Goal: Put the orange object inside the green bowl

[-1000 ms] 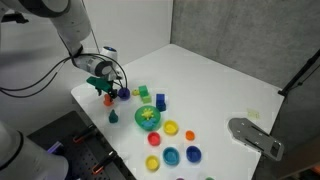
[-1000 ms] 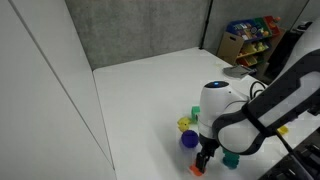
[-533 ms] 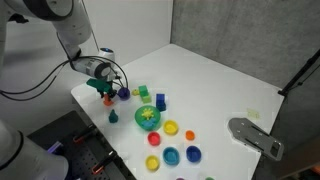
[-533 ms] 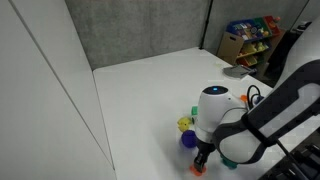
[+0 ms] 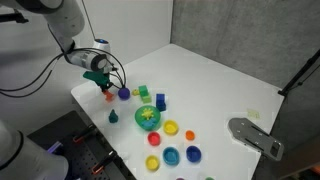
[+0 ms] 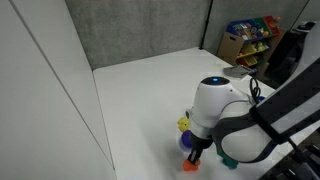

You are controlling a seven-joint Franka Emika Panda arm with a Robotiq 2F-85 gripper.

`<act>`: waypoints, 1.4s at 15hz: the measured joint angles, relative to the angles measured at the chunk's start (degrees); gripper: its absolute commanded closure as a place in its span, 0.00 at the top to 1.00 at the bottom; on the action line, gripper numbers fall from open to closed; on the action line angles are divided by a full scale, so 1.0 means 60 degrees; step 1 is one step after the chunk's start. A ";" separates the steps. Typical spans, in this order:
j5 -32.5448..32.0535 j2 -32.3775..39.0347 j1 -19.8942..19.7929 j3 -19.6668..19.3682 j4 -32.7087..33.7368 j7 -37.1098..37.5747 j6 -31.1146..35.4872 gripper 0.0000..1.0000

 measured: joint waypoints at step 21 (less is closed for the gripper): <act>0.1949 -0.0563 -0.1031 0.0368 -0.0495 -0.1528 -0.1037 1.00</act>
